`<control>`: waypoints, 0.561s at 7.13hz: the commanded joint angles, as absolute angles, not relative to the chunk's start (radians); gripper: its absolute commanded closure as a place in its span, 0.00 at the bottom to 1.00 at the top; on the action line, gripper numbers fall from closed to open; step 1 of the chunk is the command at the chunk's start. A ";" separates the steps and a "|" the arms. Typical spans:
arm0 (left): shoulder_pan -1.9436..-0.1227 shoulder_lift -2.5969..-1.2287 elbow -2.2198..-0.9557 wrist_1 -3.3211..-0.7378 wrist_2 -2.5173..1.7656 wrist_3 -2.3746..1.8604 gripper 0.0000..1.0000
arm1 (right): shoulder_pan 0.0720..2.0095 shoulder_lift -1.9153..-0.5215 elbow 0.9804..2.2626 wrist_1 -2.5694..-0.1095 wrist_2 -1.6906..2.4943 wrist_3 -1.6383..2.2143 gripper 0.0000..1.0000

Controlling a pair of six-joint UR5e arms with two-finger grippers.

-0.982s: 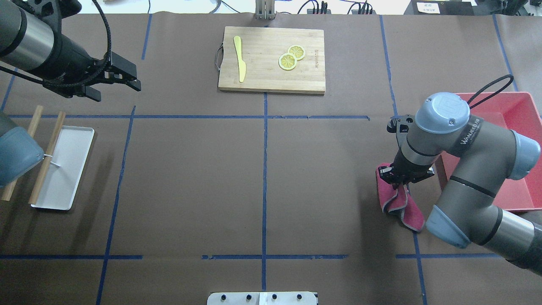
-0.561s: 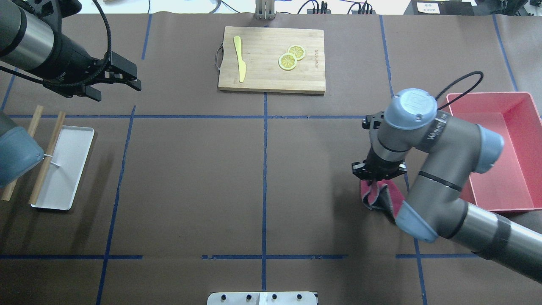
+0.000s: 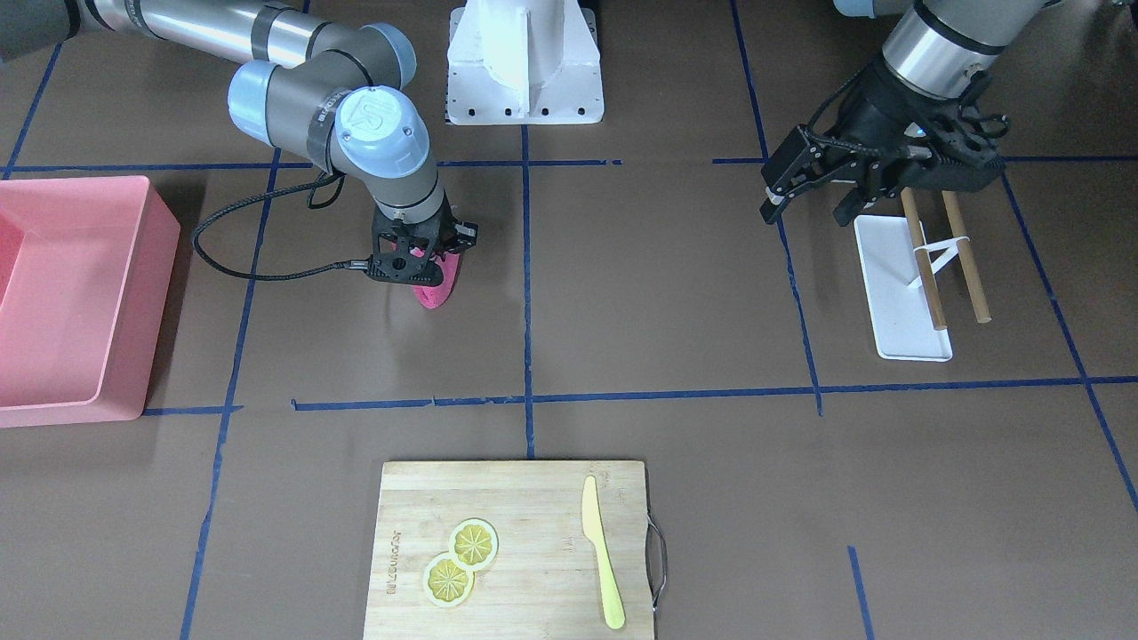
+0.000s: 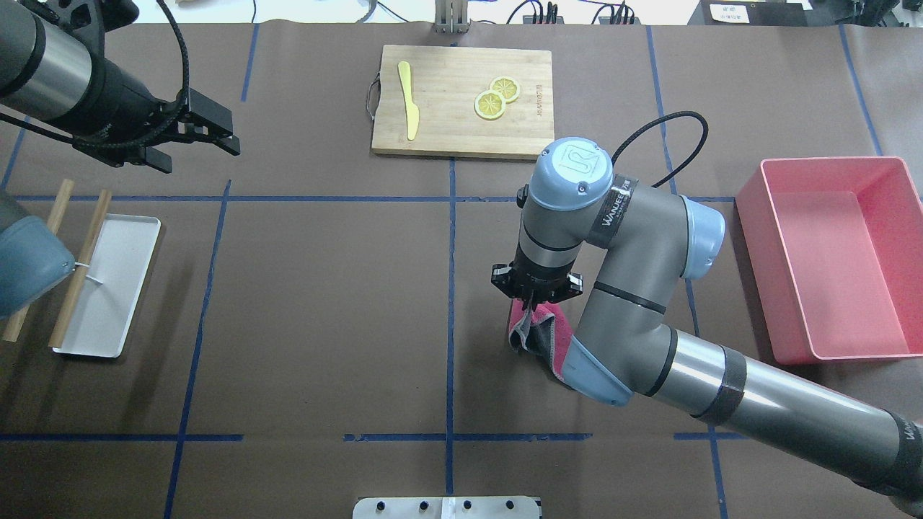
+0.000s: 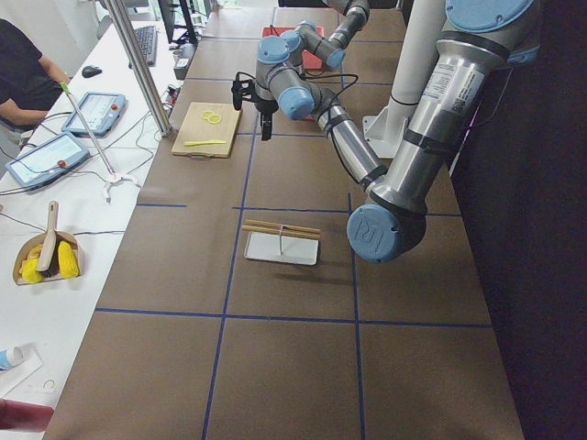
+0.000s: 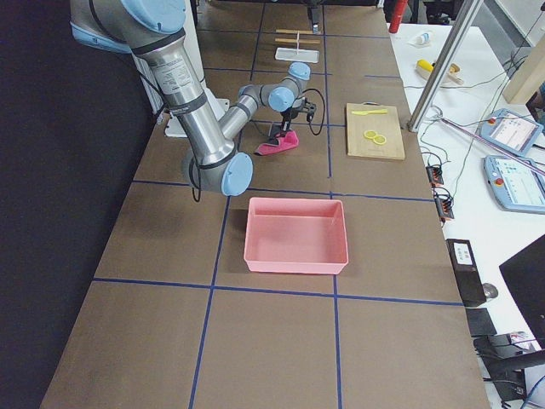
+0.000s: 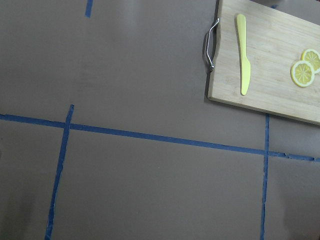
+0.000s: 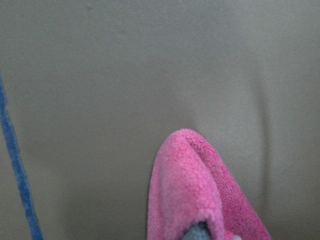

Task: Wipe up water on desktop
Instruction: 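Wipe the cloth back and forth across the table with the right gripper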

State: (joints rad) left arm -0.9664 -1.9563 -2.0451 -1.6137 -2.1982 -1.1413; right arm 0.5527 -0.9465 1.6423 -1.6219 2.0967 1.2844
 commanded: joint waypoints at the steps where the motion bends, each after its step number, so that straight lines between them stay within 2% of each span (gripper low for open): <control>1: -0.966 -1.956 -2.045 -1.614 -2.197 -1.141 0.00 | 0.575 -1.056 1.751 -1.626 2.108 1.275 0.99; 3: -0.966 -1.956 -2.046 -1.614 -2.198 -1.141 0.00 | 0.703 -1.202 1.930 -1.678 2.159 1.145 0.99; 4: -0.966 -1.950 -2.046 -1.614 -2.198 -1.141 0.00 | 0.798 -1.207 1.989 -1.747 2.208 1.084 0.99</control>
